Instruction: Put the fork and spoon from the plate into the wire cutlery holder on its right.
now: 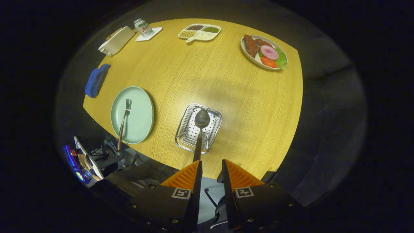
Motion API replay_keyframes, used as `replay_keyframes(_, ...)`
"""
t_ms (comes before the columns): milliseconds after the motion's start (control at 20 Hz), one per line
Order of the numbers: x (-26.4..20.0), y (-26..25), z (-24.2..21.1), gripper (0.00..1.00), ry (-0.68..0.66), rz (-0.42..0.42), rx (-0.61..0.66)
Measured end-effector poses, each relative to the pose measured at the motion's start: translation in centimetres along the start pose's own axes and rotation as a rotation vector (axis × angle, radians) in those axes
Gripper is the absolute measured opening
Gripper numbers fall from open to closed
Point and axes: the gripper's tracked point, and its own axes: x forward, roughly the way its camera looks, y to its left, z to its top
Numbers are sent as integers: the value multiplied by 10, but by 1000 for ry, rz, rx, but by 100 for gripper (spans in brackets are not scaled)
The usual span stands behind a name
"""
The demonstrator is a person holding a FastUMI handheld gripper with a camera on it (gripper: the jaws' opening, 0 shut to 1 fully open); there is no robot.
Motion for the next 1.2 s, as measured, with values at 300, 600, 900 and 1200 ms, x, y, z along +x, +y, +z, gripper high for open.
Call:
replay_keyframes(300,-36,72,-11,35,-132,97,10)
replay_keyframes(600,-30,158,-32,35,-128,195,-61)
replay_keyframes(900,-16,208,-41,35,-112,249,-84)
replay_keyframes(1200,4,245,-41,37,-118,265,-54)
